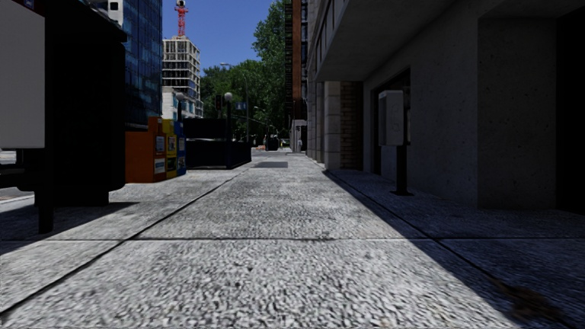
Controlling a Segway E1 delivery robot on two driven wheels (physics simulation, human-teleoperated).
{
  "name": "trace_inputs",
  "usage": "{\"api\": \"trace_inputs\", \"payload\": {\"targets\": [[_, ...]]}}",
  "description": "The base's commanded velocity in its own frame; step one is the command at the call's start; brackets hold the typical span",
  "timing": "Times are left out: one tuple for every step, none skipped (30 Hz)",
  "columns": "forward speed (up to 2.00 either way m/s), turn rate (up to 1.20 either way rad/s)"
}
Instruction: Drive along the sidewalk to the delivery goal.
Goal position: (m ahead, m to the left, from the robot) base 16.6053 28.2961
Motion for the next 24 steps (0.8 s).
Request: {"api": "trace_inputs", "payload": {"targets": [[2.00,0.00],[2.00,0.00],[2.00,0.00],[2.00,0.00],[2.00,0.00],[2.00,0.00],[2.00,0.00],[2.00,0.00],[2.00,0.00],[2.00,0.00],[2.00,0.00],[2.00,0.00],[2.00,0.00],[2.00,0.00],[2.00,0.00],[2.00,0.00],[2.00,0.00],[2.00,0.00],[2.00,0.00],[2.00,0.00],[2.00,0.00],[2.00,0.00],[2.00,0.00],[2.00,0.00]]}}
